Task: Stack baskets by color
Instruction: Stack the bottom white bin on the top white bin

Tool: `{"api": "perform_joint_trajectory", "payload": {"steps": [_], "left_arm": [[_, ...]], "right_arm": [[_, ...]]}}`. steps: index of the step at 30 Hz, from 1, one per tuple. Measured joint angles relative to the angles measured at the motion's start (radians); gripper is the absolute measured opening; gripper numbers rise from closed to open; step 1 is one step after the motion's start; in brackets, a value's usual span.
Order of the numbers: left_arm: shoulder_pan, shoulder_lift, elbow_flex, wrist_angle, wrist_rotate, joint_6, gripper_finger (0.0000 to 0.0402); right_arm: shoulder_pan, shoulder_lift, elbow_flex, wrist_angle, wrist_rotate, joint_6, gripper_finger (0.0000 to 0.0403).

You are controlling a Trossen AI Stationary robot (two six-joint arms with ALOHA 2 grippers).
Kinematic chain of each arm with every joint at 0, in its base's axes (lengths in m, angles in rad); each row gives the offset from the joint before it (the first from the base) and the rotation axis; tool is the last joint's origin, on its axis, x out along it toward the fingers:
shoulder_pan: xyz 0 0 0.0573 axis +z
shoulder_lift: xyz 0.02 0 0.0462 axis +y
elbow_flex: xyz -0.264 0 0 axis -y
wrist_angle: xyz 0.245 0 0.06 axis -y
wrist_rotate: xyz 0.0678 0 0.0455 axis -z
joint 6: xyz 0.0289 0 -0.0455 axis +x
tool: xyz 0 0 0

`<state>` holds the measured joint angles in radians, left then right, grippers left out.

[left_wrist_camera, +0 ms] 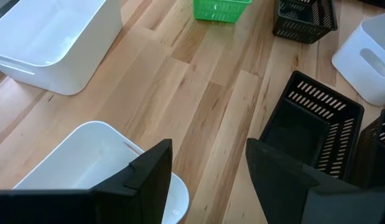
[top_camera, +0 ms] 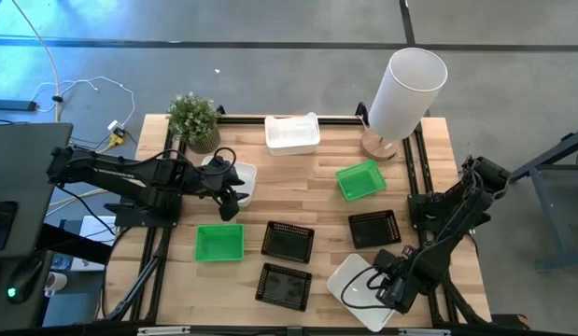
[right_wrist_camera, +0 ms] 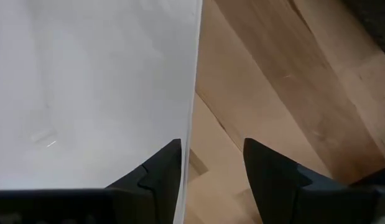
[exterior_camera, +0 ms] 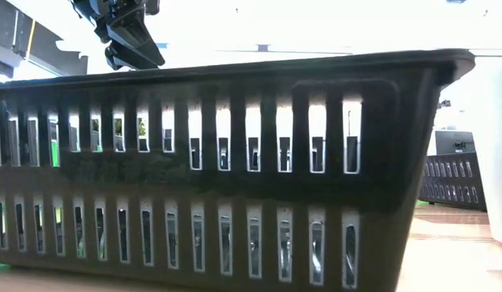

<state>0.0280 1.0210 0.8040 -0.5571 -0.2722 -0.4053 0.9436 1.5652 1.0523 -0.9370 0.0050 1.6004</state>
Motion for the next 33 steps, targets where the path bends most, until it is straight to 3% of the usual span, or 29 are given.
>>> {"api": "perform_joint_trajectory", "payload": {"steps": [6, 15, 33], "left_arm": [[0.000, 0.000, 0.000, 0.000, 0.000, 0.023, 0.0193], [0.000, 0.000, 0.000, 0.000, 0.000, 0.059, 0.0193], [0.000, 0.000, 0.000, 0.001, 0.000, 0.123, 0.0193]], "right_arm": [[0.000, 0.001, 0.000, 0.037, 0.001, 0.018, 0.0136], [-0.003, 0.001, 0.000, 0.040, 0.006, 0.019, 0.0008], [-0.021, 0.002, 0.040, 0.023, 0.136, -0.077, 0.0000]]}}
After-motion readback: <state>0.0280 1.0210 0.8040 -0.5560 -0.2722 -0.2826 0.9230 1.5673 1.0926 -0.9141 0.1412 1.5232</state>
